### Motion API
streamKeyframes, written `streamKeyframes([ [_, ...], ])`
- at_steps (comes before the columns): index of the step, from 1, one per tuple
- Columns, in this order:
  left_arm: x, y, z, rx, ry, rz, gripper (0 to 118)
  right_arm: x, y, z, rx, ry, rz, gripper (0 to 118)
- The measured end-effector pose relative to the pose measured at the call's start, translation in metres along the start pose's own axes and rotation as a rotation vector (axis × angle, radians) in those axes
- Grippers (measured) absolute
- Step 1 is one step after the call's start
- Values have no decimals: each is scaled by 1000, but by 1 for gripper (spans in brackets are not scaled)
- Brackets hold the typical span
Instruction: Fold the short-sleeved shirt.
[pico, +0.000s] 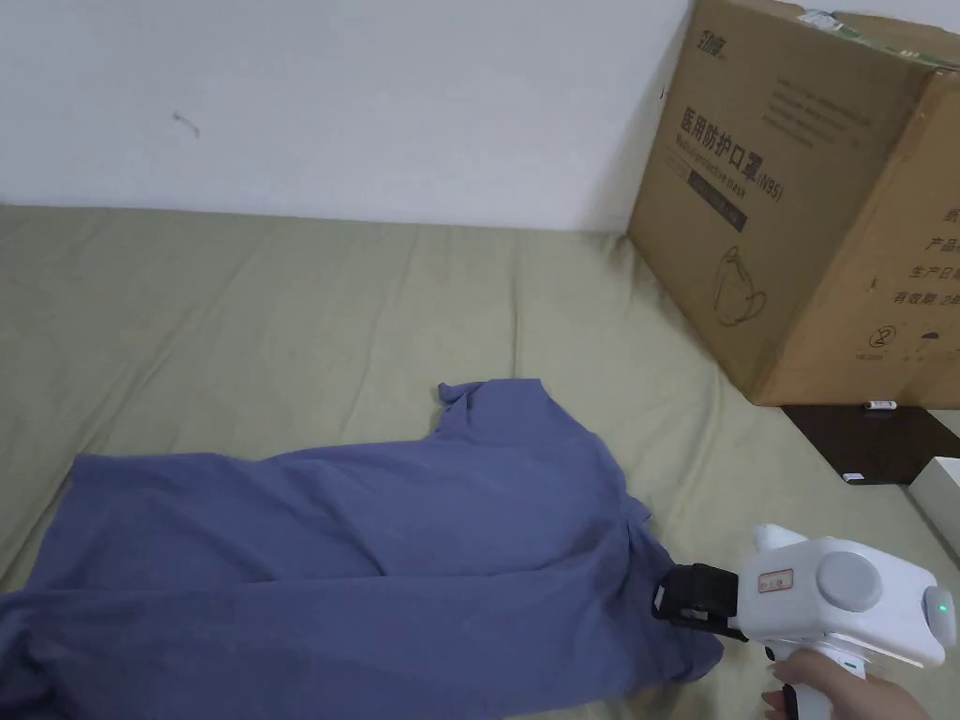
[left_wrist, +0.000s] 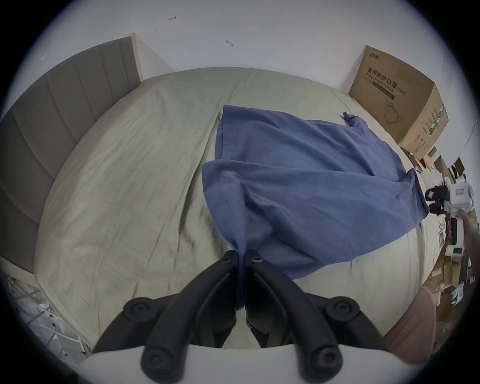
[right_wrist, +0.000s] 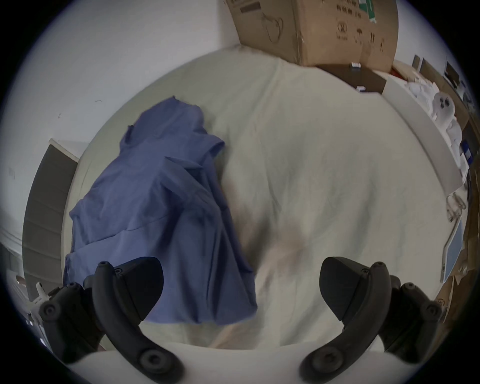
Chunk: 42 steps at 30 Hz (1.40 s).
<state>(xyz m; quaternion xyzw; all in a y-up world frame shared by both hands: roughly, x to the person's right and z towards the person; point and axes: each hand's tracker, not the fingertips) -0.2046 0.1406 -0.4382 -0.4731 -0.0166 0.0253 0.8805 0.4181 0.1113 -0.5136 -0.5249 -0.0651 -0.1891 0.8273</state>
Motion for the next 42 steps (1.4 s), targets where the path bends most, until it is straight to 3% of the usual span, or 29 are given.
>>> streamKeyframes([
  [1,2,0,-1,-3,8,-11,4,0,3,-7,-29,-4,0,115],
  [3,4,4,-7,-15,22,-30,4,-4,-1,-21,-79,-33,17,89],
  [4,5,4,-8,-20,26,-34,4,-5,-3,-26,-94,-50,34,81],
  [5,5,3,-9,-23,25,-30,4,-8,-5,-28,-90,-55,55,77],
  [6,4,6,-13,-27,24,-26,4,-13,-8,-25,-65,-126,111,73],
  [8,3,3,-15,-30,22,-16,4,-23,-15,-17,-33,-89,160,61],
  [10,-1,2,-19,-41,12,3,4,-28,-16,-9,-45,-18,184,18],
  [11,-2,1,-20,-45,9,12,4,-32,-20,-3,-47,-31,185,9],
  [15,-7,2,-14,-30,4,55,4,-42,-23,19,-37,-44,244,8],
  [20,-13,6,14,-14,26,-6,4,-35,-33,60,-32,-7,236,8],
  [23,-20,-6,33,-54,34,-50,4,-29,-61,78,-53,-29,304,8],
  [26,-26,-35,52,-108,12,-70,4,-15,-94,93,-91,-10,279,8],
  [31,-39,-84,71,-111,-67,-38,7,24,-140,93,-108,63,159,12],
  [32,-43,-89,73,-74,-97,-13,24,28,-144,92,-92,75,130,32],
  [33,-49,-94,76,-58,-100,54,50,32,-148,93,-73,78,78,61],
  [34,-53,-96,77,-43,-98,96,87,34,-151,96,-47,54,32,94],
  [35,-56,-97,81,-14,-87,103,118,36,-152,100,-21,43,13,118],
  [38,-60,-101,100,123,-81,96,112,34,-160,124,84,55,32,118],
  [42,-57,-87,125,154,-102,126,112,-2,-160,155,153,34,227,117],
])
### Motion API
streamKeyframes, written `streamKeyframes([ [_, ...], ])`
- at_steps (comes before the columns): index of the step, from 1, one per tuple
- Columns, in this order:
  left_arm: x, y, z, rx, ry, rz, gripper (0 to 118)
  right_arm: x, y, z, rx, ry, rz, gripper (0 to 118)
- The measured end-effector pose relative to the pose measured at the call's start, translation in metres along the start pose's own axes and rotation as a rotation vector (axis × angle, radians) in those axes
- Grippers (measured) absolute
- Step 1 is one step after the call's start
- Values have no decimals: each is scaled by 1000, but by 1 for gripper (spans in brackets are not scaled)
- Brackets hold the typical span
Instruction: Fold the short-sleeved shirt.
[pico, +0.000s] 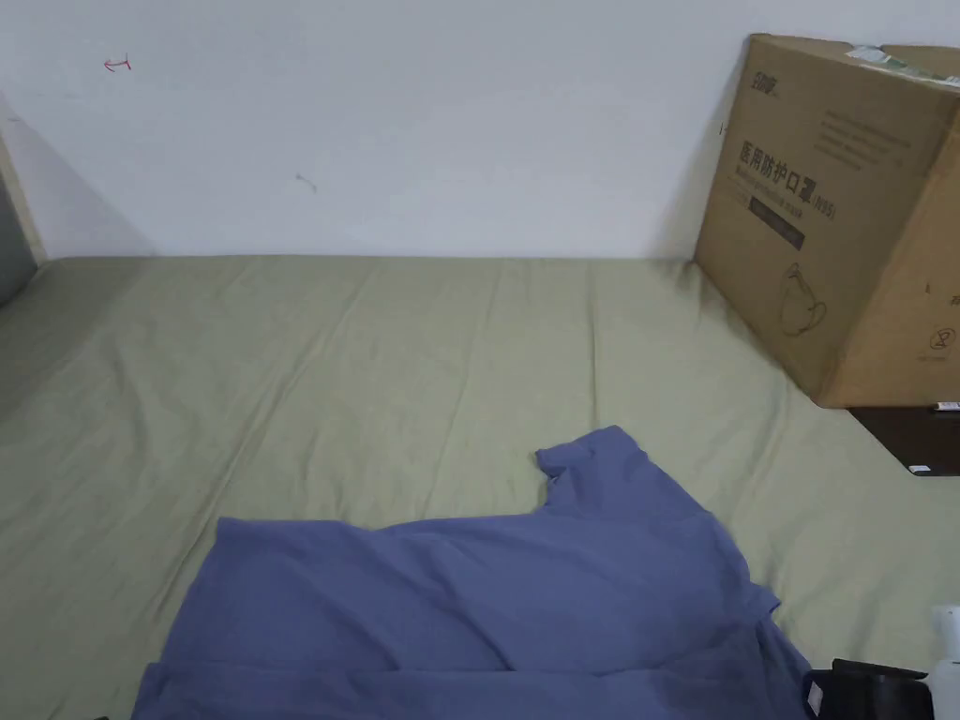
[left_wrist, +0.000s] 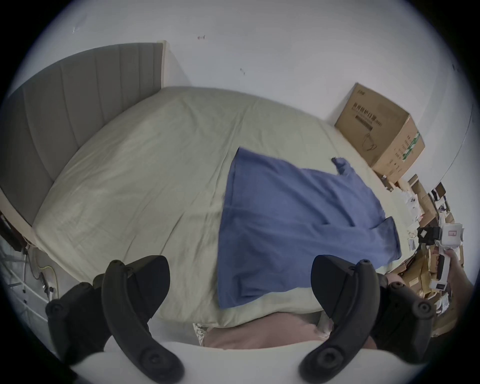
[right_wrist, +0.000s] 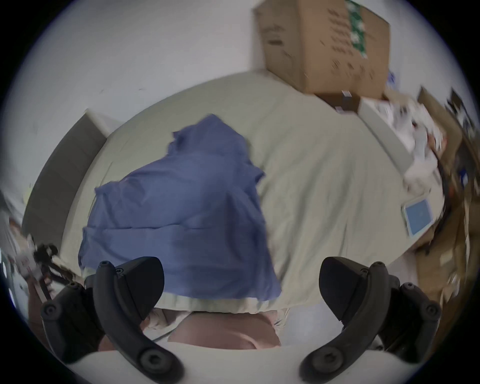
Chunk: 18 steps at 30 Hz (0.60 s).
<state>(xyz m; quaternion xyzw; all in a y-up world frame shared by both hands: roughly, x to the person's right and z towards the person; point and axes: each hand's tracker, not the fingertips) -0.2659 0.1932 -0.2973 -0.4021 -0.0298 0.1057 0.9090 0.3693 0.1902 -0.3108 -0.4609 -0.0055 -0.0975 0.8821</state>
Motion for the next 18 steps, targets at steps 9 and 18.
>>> streamKeyframes([
  [9,40,38,25,198,18,-149,0,-90,15,55,262,266,35,8],
  [18,20,151,-125,-98,1,-159,80,-105,58,11,248,241,122,8],
])
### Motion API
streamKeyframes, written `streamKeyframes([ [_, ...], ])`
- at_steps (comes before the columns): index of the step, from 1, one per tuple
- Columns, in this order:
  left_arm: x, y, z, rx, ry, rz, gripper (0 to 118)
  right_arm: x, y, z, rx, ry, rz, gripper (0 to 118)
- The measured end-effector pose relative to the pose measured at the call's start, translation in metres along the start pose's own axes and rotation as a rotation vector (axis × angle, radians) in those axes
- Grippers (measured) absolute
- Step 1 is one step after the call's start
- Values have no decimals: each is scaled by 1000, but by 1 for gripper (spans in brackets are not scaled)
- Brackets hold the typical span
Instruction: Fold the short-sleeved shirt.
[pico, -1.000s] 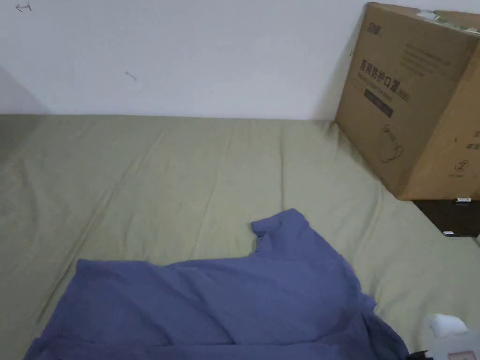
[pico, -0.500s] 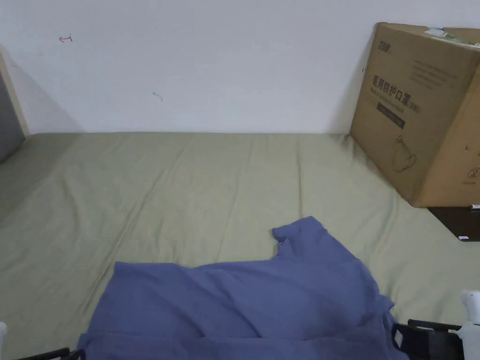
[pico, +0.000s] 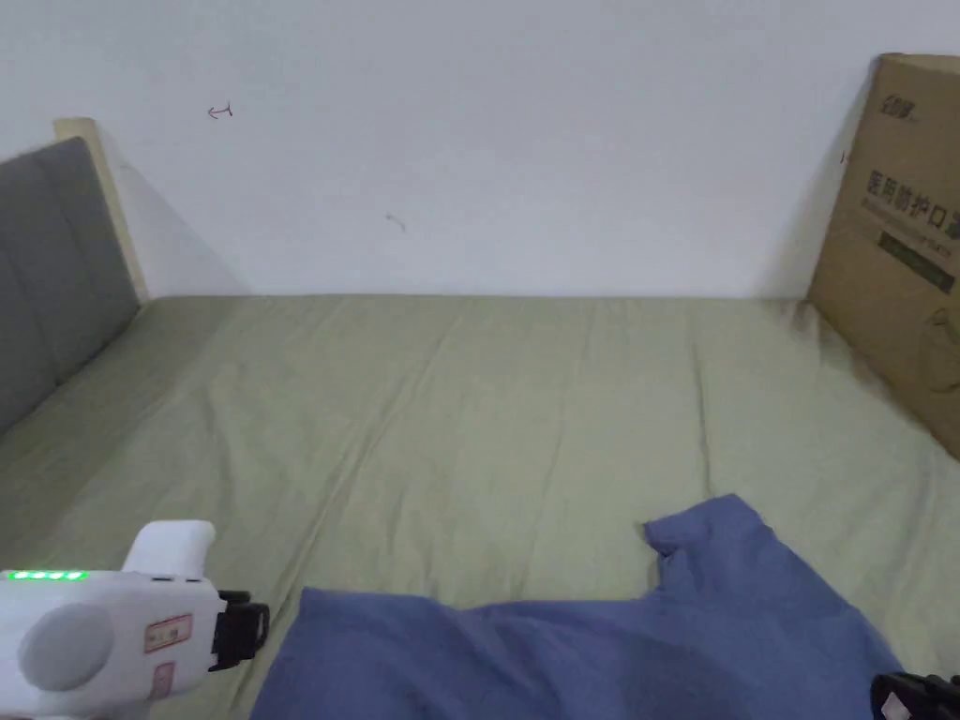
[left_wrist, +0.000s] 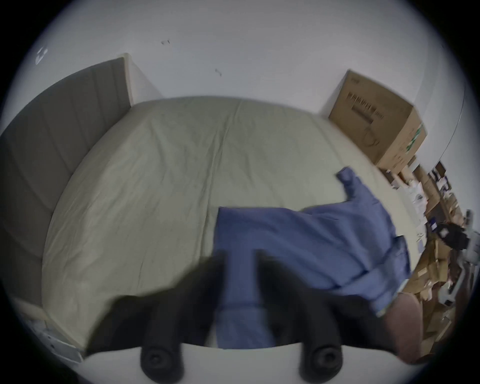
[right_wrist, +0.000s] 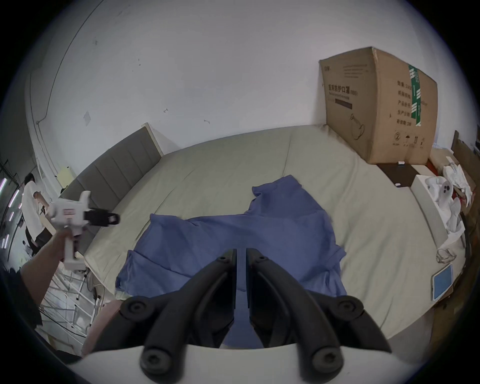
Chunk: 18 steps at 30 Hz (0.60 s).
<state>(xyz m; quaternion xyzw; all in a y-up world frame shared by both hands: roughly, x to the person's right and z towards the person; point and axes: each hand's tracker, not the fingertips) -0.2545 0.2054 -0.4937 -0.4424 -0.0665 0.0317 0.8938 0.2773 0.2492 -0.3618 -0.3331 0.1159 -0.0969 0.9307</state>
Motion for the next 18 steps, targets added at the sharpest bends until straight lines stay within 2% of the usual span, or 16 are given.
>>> streamKeyframes([
  [1,-5,7,-24,7,24,-25,114,2,1,-8,-13,3,-8,8],
  [3,-11,18,-69,-70,32,-38,111,6,0,-20,-35,-4,-15,8],
  [4,-15,21,-81,-30,57,-47,111,9,0,-27,-52,-12,-17,8],
  [7,-21,26,-130,-134,57,-68,111,19,-4,-43,-102,-18,-19,8],
  [10,-23,28,-173,-160,55,-73,111,26,-5,-57,-120,-39,-17,8],
  [13,-12,18,-194,-177,24,-148,117,30,-6,-72,-141,-67,-24,8],
  [15,-5,14,-188,-126,70,-205,114,35,-7,-82,-157,-75,-46,8],
  [16,0,11,-183,-106,68,-200,108,38,-6,-87,-162,-73,-57,8],
  [18,-6,7,-166,-33,57,-223,80,44,3,-98,-170,-71,-33,8],
])
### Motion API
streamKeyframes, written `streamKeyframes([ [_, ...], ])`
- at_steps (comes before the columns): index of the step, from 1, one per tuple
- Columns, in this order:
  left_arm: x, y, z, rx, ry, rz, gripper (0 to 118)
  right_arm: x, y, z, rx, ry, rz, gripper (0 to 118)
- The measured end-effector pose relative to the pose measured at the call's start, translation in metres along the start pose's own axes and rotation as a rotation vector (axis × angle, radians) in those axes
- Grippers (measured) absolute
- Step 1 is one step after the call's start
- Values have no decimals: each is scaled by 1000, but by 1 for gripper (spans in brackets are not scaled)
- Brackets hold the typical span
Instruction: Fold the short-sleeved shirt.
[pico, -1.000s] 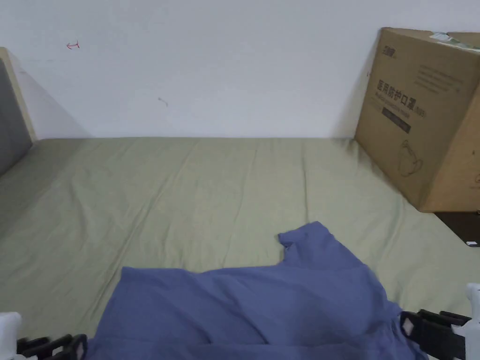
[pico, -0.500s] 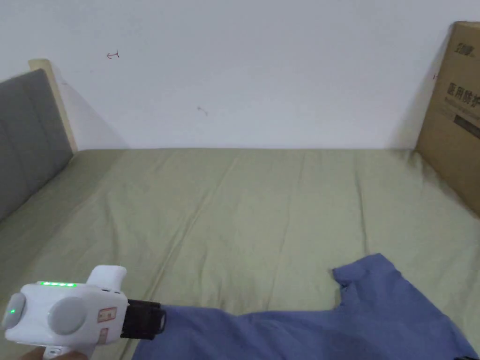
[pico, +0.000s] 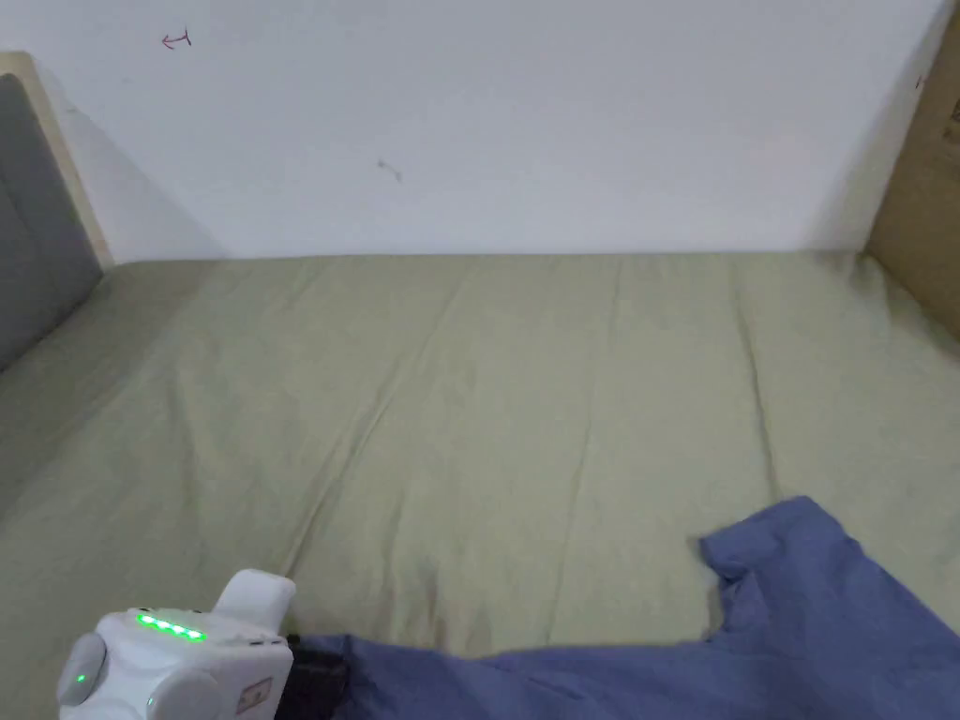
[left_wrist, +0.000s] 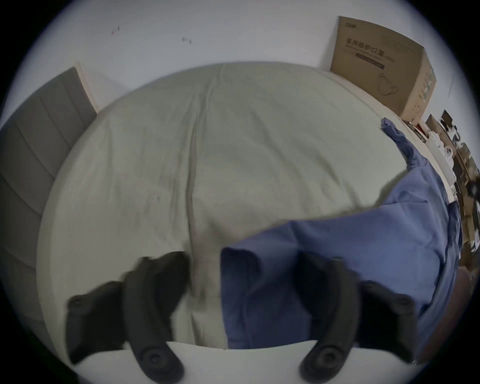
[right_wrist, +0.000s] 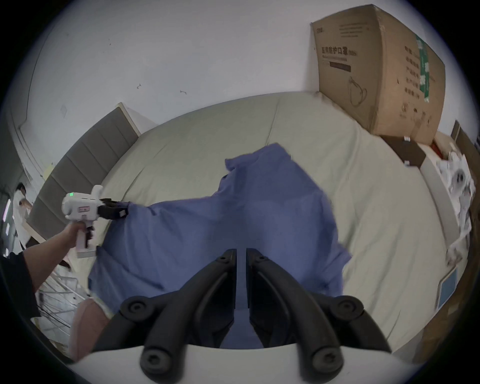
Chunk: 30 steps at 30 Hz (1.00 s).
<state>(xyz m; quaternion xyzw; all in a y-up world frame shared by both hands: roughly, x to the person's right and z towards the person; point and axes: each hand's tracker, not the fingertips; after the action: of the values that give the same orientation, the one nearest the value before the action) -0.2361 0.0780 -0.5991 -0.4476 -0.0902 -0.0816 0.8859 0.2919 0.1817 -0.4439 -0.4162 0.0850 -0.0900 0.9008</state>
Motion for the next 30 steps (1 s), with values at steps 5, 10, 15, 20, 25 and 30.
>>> streamKeyframes([
  [5,18,4,23,-1,-7,-51,3,26,70,-32,73,-39,-31,8],
  [10,14,12,43,23,-71,29,3,66,138,-104,-16,-55,-105,118],
  [15,7,6,70,55,-105,77,3,97,153,-189,-193,-200,-100,116],
  [20,15,3,84,29,-102,76,3,128,151,-227,-310,-260,-91,108],
  [25,17,3,86,4,-100,107,3,102,135,-207,-241,-221,-15,60],
  [30,20,0,92,-1,-101,136,3,83,125,-185,-343,-87,32,3],
])
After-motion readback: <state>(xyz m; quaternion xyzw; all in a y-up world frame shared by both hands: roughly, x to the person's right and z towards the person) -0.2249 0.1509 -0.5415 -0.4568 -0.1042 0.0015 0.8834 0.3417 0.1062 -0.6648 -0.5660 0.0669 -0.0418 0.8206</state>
